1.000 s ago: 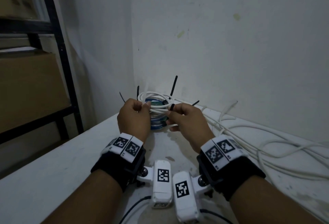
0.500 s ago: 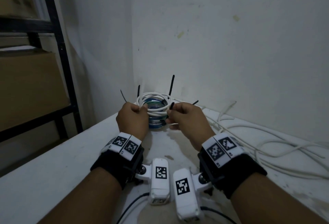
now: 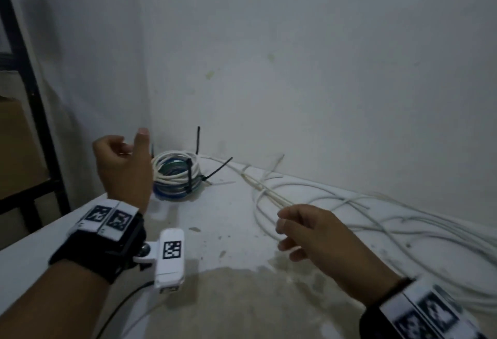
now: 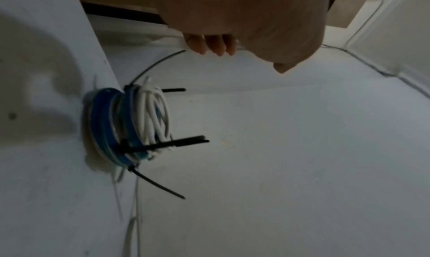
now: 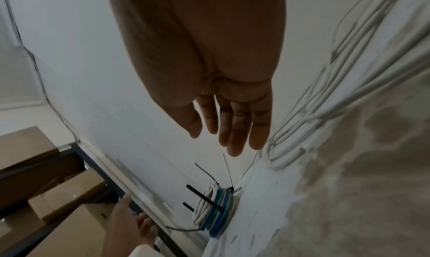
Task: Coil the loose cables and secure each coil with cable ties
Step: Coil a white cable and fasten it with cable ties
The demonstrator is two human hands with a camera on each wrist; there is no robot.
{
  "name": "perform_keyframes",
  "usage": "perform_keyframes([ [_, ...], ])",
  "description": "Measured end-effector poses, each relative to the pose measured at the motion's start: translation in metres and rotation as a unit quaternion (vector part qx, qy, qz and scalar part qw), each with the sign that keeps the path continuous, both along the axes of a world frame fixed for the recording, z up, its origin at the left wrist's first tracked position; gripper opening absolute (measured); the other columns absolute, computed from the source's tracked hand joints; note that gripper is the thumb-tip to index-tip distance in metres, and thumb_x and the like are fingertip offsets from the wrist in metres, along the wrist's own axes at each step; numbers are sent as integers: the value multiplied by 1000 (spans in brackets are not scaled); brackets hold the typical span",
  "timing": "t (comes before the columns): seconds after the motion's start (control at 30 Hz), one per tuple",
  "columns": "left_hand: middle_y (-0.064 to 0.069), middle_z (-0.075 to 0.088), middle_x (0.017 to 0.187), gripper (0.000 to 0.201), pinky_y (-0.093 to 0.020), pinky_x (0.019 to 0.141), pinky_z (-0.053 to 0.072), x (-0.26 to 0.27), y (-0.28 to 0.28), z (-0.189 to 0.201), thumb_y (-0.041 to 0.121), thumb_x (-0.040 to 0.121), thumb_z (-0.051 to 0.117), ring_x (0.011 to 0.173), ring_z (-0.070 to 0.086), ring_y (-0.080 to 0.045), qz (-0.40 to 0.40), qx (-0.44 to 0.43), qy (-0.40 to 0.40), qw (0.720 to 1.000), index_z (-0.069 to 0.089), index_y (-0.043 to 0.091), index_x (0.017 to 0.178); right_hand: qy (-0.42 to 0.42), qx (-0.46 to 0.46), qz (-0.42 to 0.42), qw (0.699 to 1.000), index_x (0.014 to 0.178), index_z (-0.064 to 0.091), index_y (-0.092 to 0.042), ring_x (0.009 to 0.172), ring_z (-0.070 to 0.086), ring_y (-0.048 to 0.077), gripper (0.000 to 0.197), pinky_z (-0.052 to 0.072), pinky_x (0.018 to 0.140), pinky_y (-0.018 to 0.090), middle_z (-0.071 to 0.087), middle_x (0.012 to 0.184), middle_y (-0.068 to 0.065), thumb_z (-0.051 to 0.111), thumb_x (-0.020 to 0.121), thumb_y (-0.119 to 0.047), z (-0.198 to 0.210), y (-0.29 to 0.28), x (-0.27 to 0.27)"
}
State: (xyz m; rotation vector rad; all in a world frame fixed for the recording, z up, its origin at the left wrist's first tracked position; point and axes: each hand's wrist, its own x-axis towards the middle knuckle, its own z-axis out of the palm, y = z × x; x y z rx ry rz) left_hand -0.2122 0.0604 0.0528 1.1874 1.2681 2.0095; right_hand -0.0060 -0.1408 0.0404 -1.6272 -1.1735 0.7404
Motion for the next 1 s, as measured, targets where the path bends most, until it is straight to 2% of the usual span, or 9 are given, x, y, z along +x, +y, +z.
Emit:
perform_keyframes([
  [0.13, 6, 51, 75, 10, -19, 69, 37, 24, -62, 25, 24, 90, 59, 65, 48, -5, -79, 20, 21, 996, 51, 19, 86, 40, -21, -57, 997, 93, 66, -15, 65, 67, 15, 8, 48, 56, 26, 72, 82, 4, 61, 89, -18, -2, -70, 31],
  [0.2, 6, 52, 71, 17, -18, 60, 40, 46, -95, 30, 16, 90, 59, 58, 47, 1, -156, 12, 32, 987, 52, 23, 76, 61, -19, -88, 994, 88, 67, -13, 65, 66, 20, 8, 49, 59, 30, 72, 79, 5, 59, 90, -15, -4, -99, 46],
  [0.33, -2, 56, 69, 20, -28, 60, 39, 100, -151, 25, 13, 91, 57, 63, 48, -15, -325, -58, 83, 940, 57, 17, 71, 105, -13, -166, 980, 87, 68, -6, 66, 64, 21, 15, 51, 59, 32, 70, 81, 10, 57, 92, -16, -5, -149, 83],
  [0.5, -6, 58, 74, 16, -26, 59, 41, 167, -197, 3, 17, 91, 60, 64, 51, -16, -477, -176, 187, 840, 61, 9, 77, 185, 31, -258, 948, 89, 66, -5, 68, 62, 23, 16, 50, 53, 30, 68, 83, 12, 56, 94, -16, -20, -191, 130],
  [0.7, 0, 65, 86, 16, -21, 66, 45, 220, -213, -5, 19, 89, 64, 78, 57, -12, -509, -156, 377, 758, 70, 6, 93, 272, 59, -283, 918, 84, 62, -2, 65, 55, 21, 15, 41, 54, 30, 58, 80, 14, 53, 94, -8, -43, -195, 151],
  [0.77, 3, 67, 98, 19, -19, 74, 45, 232, -214, -8, 22, 87, 67, 88, 59, -9, -499, -125, 476, 713, 71, 9, 101, 230, 41, -287, 929, 90, 64, -6, 72, 60, 22, 12, 46, 55, 31, 62, 85, 12, 55, 94, -13, -52, -191, 153],
  [0.87, 2, 65, 114, 32, -20, 86, 45, 250, -217, -16, 30, 83, 70, 103, 60, -11, -467, -104, 622, 620, 68, 18, 112, 160, 6, -284, 945, 89, 66, -11, 77, 63, 21, 14, 49, 62, 31, 65, 82, 8, 57, 94, -21, -61, -189, 153],
  [0.93, 2, 63, 109, 35, -20, 80, 44, 257, -222, -19, 32, 80, 73, 98, 59, -13, -459, -102, 677, 566, 67, 19, 112, 139, 5, -273, 952, 78, 66, -11, 70, 60, 20, 19, 48, 61, 30, 62, 70, 6, 58, 92, -19, -65, -190, 154],
  [1.0, 6, 56, 99, 36, -21, 73, 43, 261, -226, -22, 34, 76, 77, 90, 53, -11, -456, -86, 710, 530, 63, 21, 105, 120, -4, -253, 960, 71, 66, -4, 64, 53, 20, 22, 44, 60, 31, 56, 63, 6, 62, 88, -18, -66, -191, 154],
])
